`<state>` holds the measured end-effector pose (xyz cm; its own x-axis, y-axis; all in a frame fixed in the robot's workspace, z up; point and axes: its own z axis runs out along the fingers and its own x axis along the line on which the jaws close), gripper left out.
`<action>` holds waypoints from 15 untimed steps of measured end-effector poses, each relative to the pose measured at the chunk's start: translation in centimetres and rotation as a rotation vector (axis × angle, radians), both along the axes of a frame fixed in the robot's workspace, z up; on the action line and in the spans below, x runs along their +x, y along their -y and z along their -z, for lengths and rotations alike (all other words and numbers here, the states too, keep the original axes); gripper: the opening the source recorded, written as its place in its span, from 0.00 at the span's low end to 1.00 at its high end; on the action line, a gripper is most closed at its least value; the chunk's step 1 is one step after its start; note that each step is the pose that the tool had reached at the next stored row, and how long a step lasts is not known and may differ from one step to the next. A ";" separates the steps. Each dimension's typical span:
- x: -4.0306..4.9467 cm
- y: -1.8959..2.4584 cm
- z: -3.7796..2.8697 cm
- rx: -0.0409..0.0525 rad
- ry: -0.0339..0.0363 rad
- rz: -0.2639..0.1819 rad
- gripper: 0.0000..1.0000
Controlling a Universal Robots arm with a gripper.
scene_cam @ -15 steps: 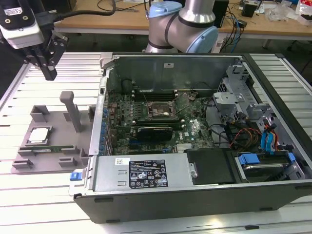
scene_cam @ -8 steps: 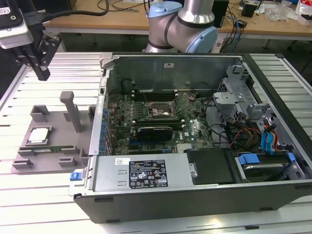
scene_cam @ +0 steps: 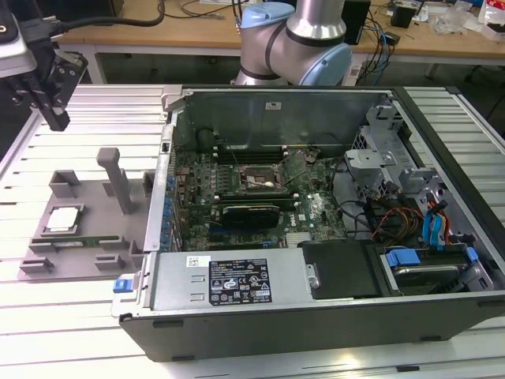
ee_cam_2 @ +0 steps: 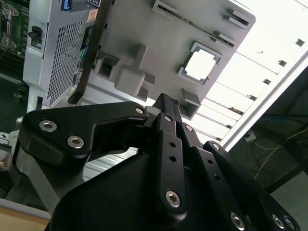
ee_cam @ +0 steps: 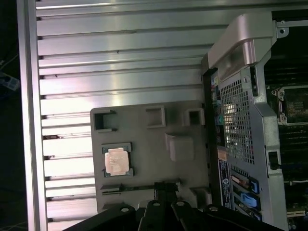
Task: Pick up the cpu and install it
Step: 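Reach for the cpu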
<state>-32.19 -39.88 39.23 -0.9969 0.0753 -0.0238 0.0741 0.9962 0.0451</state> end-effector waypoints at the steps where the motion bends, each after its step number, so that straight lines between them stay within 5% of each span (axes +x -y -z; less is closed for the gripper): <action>1: -0.19 0.00 0.01 0.0000 0.0000 0.000 0.11; 15: -2.36 0.00 0.22 0.0000 0.0000 0.000 0.11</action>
